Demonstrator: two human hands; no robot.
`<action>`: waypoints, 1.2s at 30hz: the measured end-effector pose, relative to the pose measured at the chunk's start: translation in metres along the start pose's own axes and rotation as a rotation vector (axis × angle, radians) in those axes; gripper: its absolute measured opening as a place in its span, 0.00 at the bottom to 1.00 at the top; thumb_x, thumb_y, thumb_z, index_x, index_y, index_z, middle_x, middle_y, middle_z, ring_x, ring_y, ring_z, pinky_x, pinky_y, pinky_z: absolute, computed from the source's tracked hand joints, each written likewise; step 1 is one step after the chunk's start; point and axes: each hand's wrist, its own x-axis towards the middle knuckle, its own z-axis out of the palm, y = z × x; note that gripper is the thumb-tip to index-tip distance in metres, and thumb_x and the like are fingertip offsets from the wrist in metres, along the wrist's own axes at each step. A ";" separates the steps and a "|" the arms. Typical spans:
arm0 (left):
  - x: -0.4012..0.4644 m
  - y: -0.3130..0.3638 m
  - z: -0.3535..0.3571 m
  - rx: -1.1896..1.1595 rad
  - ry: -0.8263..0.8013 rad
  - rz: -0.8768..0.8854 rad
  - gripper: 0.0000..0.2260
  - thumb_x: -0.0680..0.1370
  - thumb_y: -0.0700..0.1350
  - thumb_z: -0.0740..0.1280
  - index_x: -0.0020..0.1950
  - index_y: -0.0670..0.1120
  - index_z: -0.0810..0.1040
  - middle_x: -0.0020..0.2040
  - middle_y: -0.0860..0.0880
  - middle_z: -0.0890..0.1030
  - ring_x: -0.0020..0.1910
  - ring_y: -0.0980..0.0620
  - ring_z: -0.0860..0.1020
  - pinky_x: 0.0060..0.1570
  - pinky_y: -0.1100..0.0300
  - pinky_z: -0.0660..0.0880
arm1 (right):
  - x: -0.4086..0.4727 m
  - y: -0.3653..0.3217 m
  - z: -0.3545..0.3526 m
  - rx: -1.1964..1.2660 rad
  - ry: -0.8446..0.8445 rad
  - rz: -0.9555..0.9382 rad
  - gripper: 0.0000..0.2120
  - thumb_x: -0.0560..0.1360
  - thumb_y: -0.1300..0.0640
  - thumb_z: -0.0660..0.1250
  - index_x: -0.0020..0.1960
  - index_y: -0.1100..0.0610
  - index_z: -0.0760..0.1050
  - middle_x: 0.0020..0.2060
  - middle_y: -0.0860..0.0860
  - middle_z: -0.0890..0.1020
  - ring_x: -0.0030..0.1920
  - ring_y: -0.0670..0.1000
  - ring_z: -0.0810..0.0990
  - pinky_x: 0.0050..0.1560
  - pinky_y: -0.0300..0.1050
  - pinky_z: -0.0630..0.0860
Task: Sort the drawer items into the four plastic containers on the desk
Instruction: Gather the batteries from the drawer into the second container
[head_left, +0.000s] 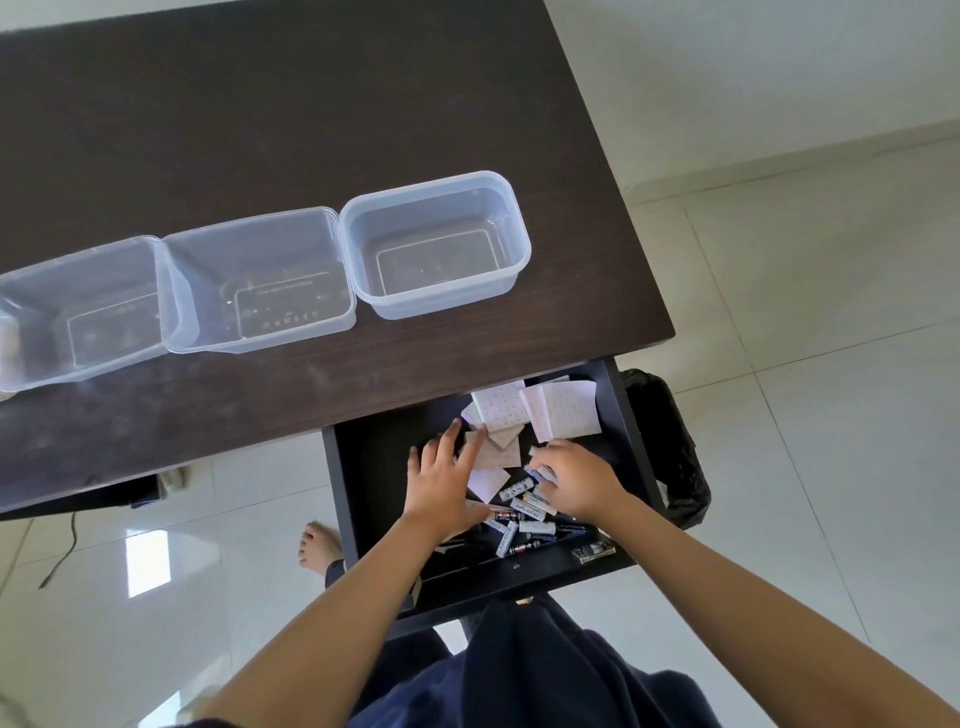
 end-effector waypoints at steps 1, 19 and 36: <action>0.002 0.000 0.003 0.013 -0.006 -0.012 0.49 0.67 0.64 0.70 0.76 0.57 0.39 0.77 0.47 0.49 0.74 0.43 0.55 0.73 0.41 0.49 | -0.001 0.002 0.002 0.006 0.004 0.008 0.15 0.75 0.60 0.63 0.62 0.53 0.75 0.62 0.50 0.74 0.60 0.53 0.74 0.49 0.44 0.72; 0.004 0.006 0.006 -0.563 0.088 -0.025 0.23 0.66 0.54 0.75 0.57 0.55 0.71 0.57 0.51 0.71 0.50 0.57 0.71 0.63 0.56 0.64 | -0.005 0.002 0.020 -0.115 0.177 0.072 0.20 0.73 0.55 0.66 0.64 0.53 0.71 0.58 0.54 0.72 0.58 0.58 0.71 0.58 0.51 0.68; 0.005 -0.042 -0.035 -1.087 0.284 -0.293 0.13 0.64 0.37 0.65 0.45 0.47 0.80 0.41 0.50 0.81 0.40 0.53 0.78 0.40 0.63 0.74 | -0.006 -0.008 0.030 -0.040 0.209 0.111 0.19 0.73 0.57 0.67 0.63 0.54 0.73 0.59 0.55 0.71 0.59 0.57 0.71 0.59 0.50 0.69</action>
